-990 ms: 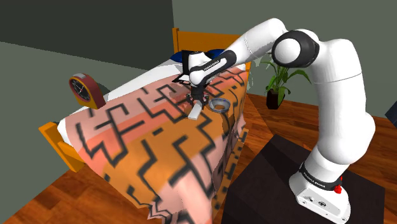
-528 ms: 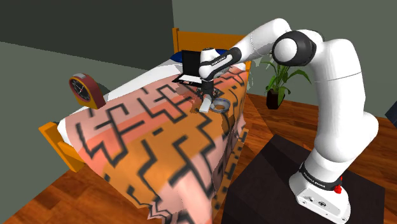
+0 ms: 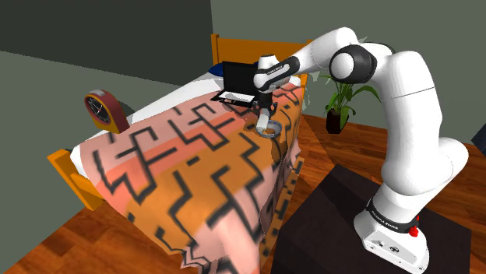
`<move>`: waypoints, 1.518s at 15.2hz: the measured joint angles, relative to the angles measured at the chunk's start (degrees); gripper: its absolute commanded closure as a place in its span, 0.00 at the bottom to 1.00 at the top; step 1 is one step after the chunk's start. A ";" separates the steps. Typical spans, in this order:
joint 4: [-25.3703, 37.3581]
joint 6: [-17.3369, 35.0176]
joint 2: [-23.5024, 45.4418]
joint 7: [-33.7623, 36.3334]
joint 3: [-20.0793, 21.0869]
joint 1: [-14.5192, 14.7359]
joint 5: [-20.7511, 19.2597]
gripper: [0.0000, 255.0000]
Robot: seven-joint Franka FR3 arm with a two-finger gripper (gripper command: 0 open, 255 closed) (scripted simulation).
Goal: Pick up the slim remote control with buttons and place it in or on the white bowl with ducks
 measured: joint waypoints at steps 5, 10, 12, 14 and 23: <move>4.32 -1.37 2.82 -4.41 -0.78 -3.35 0.40 1.00; 4.22 1.00 5.12 -4.36 -0.89 -3.29 0.23 1.00; 3.92 2.06 5.88 -4.41 -0.95 -3.36 0.18 1.00; 3.98 2.95 6.83 -4.33 -1.00 -3.31 0.11 1.00; 4.10 5.03 8.93 -4.26 -1.14 -3.26 -0.05 1.00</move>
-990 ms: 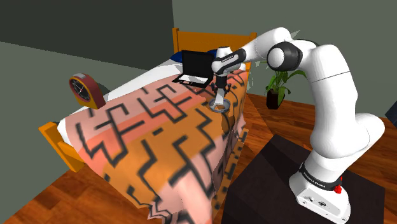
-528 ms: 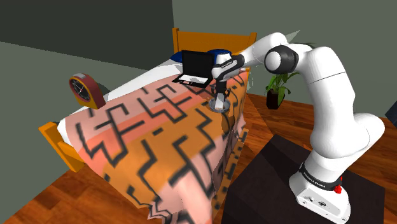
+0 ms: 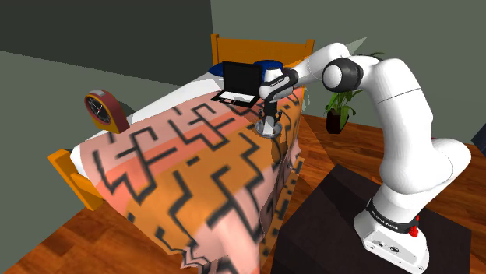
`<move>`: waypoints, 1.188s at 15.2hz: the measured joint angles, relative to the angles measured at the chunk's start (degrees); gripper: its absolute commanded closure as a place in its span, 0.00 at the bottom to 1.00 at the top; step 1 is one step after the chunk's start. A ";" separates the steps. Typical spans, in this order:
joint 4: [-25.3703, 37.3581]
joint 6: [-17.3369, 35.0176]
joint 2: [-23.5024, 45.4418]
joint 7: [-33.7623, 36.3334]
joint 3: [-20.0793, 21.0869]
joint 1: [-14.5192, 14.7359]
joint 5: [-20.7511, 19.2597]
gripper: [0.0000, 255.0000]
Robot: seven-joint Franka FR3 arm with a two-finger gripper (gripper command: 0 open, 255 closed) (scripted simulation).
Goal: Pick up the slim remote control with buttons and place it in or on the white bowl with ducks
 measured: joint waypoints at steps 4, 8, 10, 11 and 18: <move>-0.05 0.04 0.02 0.01 0.01 0.01 0.00 0.00; -0.43 -0.32 -0.67 0.03 0.05 0.00 0.04 0.00; 0.31 -2.52 -2.21 -0.01 0.16 0.03 0.18 0.00; 0.50 -3.45 -2.95 0.15 0.24 0.20 0.22 0.00; 0.44 -4.63 -4.16 -0.16 0.27 -0.05 0.32 0.00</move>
